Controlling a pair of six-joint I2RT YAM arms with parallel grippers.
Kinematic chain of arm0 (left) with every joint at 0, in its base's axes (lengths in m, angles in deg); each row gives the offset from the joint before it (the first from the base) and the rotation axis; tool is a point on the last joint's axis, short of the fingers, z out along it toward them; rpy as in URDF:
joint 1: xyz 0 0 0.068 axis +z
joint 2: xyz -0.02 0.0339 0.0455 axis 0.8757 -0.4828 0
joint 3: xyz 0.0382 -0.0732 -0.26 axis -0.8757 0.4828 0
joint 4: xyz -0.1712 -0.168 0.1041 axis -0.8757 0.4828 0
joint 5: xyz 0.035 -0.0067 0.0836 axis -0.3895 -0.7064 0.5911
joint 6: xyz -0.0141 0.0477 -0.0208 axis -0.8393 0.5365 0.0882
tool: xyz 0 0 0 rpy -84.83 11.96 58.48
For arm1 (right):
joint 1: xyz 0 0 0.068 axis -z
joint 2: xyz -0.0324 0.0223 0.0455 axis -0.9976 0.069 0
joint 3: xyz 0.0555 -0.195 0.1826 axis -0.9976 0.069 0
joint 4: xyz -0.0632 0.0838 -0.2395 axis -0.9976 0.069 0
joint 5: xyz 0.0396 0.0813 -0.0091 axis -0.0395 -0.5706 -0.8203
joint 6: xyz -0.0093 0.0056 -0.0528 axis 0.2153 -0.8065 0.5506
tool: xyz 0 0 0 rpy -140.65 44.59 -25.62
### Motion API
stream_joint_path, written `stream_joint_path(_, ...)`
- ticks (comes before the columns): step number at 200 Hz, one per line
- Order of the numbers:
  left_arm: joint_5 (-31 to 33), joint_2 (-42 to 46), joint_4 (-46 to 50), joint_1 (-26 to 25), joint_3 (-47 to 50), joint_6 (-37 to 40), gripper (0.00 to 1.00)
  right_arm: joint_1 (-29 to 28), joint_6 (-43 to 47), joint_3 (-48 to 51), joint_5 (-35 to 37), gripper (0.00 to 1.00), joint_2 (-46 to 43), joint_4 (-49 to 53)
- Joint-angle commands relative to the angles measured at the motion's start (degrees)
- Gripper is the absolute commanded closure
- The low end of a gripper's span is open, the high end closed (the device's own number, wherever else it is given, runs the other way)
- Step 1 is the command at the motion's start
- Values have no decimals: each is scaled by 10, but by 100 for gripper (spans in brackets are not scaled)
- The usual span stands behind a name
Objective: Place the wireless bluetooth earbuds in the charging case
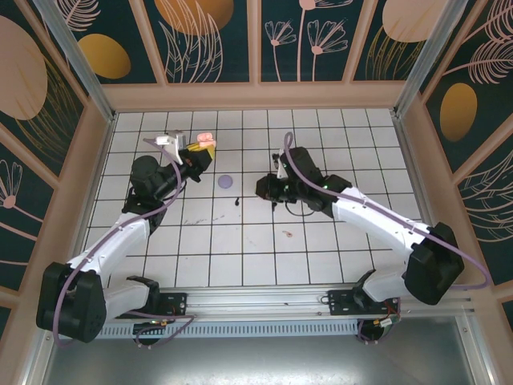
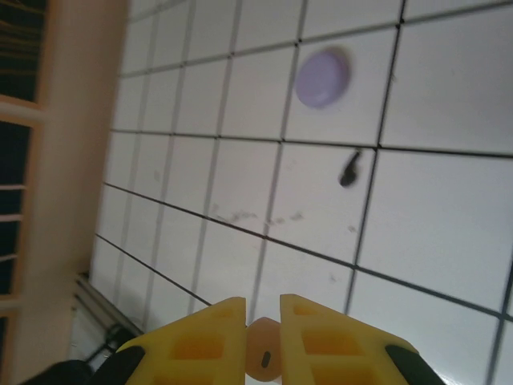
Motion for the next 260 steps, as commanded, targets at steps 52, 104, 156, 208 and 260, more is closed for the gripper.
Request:
stream_joint_path(52,-21,4,-158,-20,67,63,100,42,-30,-111,-57,86,-14,-126)
stream_joint_path(104,11,-12,-265,-72,106,157,100,42,-48,-85,-52,86,-20,-262)
stream_joint_path(156,47,-45,-343,-107,98,206,100,42,-78,-5,-37,86,-44,-435)
stream_joint_path(208,118,-68,-373,-137,82,272,100,37,-103,58,-9,85,-51,-560)
stream_joint_path(260,213,-100,-394,-172,66,371,100,28,-129,67,6,85,-22,-630)
